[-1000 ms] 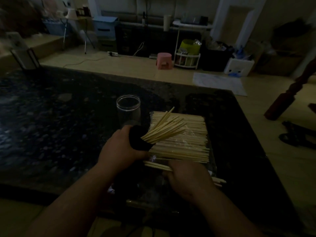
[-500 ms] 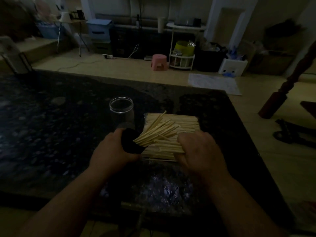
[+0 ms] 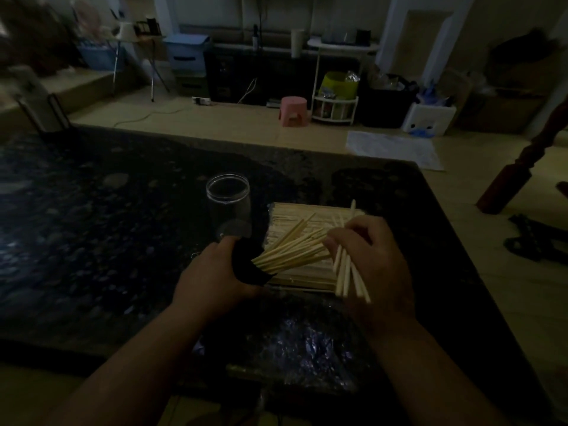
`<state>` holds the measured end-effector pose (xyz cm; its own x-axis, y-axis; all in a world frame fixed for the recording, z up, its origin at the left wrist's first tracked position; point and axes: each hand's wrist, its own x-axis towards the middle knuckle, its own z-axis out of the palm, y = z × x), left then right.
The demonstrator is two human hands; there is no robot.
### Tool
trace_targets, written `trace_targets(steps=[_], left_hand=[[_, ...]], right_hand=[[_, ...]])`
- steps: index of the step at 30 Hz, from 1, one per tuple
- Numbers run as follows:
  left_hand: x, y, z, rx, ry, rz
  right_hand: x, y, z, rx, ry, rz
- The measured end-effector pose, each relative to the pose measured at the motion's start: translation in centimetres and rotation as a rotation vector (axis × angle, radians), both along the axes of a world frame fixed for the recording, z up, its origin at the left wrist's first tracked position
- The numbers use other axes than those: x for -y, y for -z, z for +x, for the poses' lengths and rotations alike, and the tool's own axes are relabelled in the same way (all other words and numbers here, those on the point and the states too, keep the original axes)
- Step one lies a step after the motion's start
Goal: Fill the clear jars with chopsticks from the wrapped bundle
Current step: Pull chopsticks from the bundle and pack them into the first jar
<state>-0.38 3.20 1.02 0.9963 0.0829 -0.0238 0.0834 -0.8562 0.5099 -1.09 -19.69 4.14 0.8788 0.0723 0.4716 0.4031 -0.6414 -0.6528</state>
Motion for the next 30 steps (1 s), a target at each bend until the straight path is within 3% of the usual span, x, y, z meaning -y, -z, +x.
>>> trace_targets(steps=[1,4,6,15,19,23,30], left_hand=[[0.0,0.1,0.0,-0.003,-0.001,0.014],[0.0,0.4,0.2,-0.009,-0.002,0.045],[0.0,0.5,0.2,-0.012,-0.004,0.043],[-0.1,0.8,0.3,0.011,0.007,0.027],[0.1,0.7,0.2,0.032,0.012,0.043],[0.4,0.5,0.1,0.036,0.008,0.037],[0.4,0.4,-0.1,0.056,0.036,0.014]], right_hand=[[-0.3,-0.3,-0.1,-0.013,-0.053,0.008],[-1.8,-0.1,-0.8,0.253,-0.109,-0.039],[-2.4,0.6,-0.8,0.267,-0.14,0.043],[-3.1,0.3,-0.9,-0.182,-0.044,0.64],[-3.0,0.9,-0.5,-0.328,-0.029,0.786],[-2.9,1.4,-0.4,-0.276,-0.015,0.564],[-3.0,1.9,0.0,-0.199,0.091,0.552]])
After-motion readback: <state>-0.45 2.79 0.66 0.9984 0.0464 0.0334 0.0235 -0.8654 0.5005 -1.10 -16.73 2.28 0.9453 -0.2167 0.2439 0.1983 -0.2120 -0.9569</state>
